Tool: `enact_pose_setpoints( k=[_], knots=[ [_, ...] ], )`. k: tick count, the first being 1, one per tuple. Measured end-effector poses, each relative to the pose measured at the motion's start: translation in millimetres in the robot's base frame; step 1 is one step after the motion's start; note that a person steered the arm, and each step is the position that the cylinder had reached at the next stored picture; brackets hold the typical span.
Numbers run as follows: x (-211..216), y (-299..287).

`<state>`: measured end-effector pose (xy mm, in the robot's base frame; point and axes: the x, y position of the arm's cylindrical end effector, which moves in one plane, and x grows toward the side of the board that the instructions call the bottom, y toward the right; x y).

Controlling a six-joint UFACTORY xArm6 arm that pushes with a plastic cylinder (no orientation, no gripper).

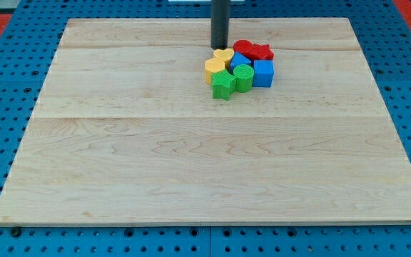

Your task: Move your arm towards the red star

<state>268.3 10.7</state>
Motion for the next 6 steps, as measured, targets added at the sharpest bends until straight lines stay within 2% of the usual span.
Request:
enact_pose_setpoints(
  k=[1,2,3,4,5,6],
  knots=[
    [17,1],
    [40,39],
    [32,42],
    [1,-7],
    [-46,26],
    [-39,109]
  ],
)
